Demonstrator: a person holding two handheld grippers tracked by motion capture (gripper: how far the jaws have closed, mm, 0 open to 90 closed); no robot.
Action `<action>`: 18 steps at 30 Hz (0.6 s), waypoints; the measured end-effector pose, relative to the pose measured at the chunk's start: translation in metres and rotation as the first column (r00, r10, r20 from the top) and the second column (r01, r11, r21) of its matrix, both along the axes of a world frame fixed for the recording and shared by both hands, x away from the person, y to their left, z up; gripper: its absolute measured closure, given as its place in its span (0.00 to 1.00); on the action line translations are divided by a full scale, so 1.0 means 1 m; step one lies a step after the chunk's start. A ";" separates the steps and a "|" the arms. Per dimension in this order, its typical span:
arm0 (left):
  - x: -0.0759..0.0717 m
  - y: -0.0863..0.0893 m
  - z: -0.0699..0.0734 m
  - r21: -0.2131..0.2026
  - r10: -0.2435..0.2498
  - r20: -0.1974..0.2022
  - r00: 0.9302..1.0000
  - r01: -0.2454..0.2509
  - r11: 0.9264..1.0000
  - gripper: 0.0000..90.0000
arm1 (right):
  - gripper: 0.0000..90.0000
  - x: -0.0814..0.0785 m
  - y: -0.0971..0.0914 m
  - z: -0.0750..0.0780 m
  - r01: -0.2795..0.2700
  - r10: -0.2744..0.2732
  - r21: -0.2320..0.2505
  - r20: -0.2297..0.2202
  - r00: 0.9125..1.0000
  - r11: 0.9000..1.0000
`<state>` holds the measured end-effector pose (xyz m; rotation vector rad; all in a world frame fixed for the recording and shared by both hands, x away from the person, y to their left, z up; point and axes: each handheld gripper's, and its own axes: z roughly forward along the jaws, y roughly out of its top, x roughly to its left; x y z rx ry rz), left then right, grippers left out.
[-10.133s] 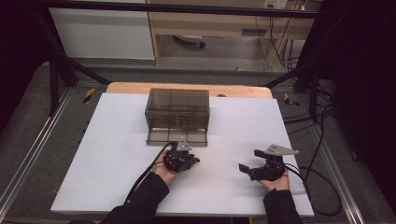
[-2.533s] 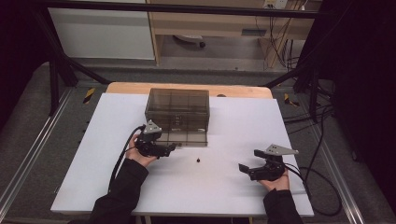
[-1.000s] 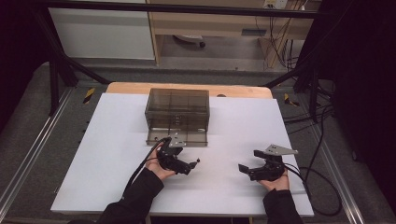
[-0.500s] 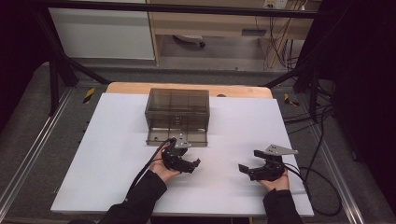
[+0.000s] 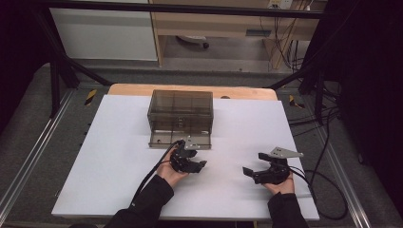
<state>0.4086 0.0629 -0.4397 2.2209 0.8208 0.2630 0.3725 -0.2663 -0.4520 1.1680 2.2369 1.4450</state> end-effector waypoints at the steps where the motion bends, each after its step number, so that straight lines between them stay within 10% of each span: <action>1: 0.000 -0.001 -0.001 0.001 -0.003 -0.004 1.000 0.003 1.000 0.51 | 0.01 0.000 0.000 0.000 -0.001 0.001 0.001 0.001 1.000 1.000; 18: -0.001 -0.008 -0.004 0.028 0.002 -0.005 1.000 -0.002 1.000 0.68 | 0.01 0.000 0.000 0.000 0.000 0.000 0.003 0.001 1.000 1.000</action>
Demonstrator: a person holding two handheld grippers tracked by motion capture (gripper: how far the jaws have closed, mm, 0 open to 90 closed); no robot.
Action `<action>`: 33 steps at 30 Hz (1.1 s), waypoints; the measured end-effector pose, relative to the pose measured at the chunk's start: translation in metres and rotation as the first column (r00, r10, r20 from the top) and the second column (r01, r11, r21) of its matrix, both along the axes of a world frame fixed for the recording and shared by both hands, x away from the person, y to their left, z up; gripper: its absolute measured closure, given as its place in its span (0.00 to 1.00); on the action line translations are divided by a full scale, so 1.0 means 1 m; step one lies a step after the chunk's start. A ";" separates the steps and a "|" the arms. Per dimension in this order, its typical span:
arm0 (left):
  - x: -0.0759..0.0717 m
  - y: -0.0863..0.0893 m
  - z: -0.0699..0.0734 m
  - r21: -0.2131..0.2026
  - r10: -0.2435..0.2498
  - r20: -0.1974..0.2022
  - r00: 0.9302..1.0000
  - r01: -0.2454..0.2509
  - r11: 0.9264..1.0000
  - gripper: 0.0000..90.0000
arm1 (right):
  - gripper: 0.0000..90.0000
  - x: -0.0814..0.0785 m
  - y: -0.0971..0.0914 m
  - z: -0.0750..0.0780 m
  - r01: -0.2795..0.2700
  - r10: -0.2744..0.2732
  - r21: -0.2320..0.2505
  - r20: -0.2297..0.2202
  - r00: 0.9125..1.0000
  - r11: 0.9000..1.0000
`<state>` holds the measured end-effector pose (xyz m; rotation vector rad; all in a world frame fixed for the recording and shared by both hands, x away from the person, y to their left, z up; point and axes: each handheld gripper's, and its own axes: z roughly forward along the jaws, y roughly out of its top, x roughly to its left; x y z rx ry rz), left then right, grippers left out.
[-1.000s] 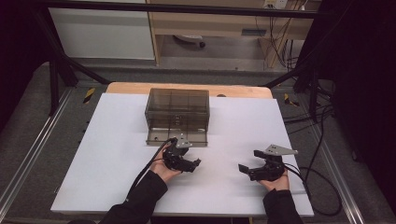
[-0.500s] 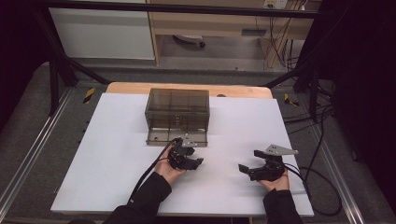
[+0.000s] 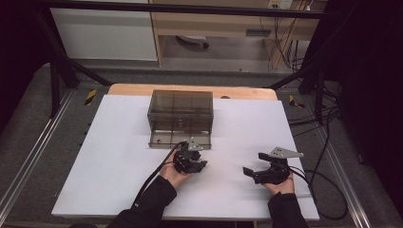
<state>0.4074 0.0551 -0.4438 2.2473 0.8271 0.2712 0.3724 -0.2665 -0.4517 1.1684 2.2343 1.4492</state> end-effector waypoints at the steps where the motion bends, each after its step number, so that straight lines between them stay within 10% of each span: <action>1: 0.000 0.000 0.000 0.000 0.000 0.000 1.000 0.000 1.000 0.69 | 0.01 0.000 0.000 0.000 0.000 0.000 0.000 0.000 1.000 1.000; 33: 0.000 -0.003 -0.003 0.009 0.002 -0.004 1.000 -0.002 1.000 0.87 | 0.01 0.000 0.000 0.000 0.000 0.000 0.000 -0.001 1.000 1.000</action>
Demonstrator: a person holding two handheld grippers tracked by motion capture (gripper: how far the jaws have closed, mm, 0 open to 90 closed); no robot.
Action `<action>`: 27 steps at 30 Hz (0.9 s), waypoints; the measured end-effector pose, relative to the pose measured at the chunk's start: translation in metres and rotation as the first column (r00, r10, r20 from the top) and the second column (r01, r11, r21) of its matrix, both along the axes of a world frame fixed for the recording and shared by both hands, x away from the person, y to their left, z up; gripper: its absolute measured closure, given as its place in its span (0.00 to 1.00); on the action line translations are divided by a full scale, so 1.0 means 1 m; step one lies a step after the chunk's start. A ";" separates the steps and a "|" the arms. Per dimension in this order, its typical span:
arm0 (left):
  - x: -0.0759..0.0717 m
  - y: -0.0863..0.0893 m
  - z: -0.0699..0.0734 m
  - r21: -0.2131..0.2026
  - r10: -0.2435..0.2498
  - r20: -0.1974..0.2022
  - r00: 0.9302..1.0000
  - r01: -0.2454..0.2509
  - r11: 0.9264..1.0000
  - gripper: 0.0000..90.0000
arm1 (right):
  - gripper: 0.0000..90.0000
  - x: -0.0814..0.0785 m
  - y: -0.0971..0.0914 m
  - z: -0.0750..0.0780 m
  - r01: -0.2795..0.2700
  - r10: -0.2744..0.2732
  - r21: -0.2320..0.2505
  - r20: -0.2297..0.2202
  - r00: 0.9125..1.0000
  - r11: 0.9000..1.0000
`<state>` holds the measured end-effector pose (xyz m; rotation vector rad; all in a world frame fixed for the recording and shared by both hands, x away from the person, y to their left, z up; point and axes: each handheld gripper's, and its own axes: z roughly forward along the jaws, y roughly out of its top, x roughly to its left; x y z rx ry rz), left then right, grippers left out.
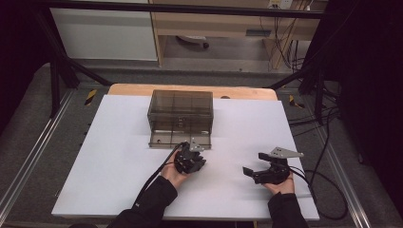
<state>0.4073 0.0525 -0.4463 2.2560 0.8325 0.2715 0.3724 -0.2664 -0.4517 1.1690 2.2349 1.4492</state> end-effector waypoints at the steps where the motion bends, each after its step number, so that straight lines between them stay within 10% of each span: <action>1: 0.000 0.000 0.000 0.001 -0.002 0.000 1.000 0.002 1.000 0.87 | 0.01 0.000 0.000 0.000 0.000 0.000 0.001 0.000 1.000 1.000; 27: -0.003 0.008 0.012 -0.013 -0.012 0.012 1.000 0.012 1.000 0.88 | 0.01 0.000 0.000 0.000 -0.001 0.001 -0.001 0.001 1.000 1.000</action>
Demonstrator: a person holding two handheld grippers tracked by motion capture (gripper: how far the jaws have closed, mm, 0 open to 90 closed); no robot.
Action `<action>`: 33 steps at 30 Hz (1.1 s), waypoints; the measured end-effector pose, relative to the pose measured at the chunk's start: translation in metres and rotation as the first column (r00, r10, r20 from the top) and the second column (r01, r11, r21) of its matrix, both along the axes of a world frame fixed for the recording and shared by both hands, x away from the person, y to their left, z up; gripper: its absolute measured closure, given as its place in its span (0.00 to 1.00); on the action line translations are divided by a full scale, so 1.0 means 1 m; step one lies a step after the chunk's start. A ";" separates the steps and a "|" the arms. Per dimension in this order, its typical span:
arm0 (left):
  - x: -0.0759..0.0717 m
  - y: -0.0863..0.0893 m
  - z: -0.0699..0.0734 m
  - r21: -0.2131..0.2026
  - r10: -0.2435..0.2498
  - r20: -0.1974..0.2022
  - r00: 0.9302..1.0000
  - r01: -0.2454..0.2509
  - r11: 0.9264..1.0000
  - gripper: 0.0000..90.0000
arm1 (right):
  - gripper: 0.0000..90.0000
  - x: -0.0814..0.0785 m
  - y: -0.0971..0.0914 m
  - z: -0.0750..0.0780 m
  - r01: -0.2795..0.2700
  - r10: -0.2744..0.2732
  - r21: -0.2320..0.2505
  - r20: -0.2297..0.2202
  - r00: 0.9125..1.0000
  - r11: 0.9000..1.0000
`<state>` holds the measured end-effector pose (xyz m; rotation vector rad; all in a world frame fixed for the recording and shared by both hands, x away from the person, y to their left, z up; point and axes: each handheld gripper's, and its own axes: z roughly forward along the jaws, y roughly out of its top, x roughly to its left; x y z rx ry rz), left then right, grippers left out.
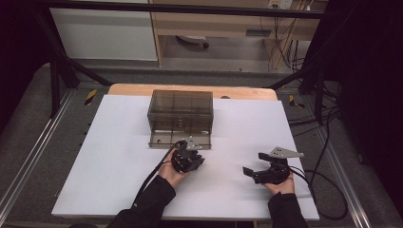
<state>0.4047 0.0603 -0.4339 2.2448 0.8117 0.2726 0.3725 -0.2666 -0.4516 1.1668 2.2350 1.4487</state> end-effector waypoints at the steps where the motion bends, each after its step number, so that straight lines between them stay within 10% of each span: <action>1: 0.000 0.000 0.000 0.000 0.000 0.000 1.000 0.000 1.000 0.88 | 0.01 0.000 0.000 0.000 0.000 0.000 0.000 0.000 1.000 1.000; 33: -0.005 0.038 0.016 -0.027 0.028 0.012 1.000 -0.028 0.999 0.88 | 0.01 0.000 0.000 0.000 0.001 -0.001 -0.002 -0.002 1.000 1.000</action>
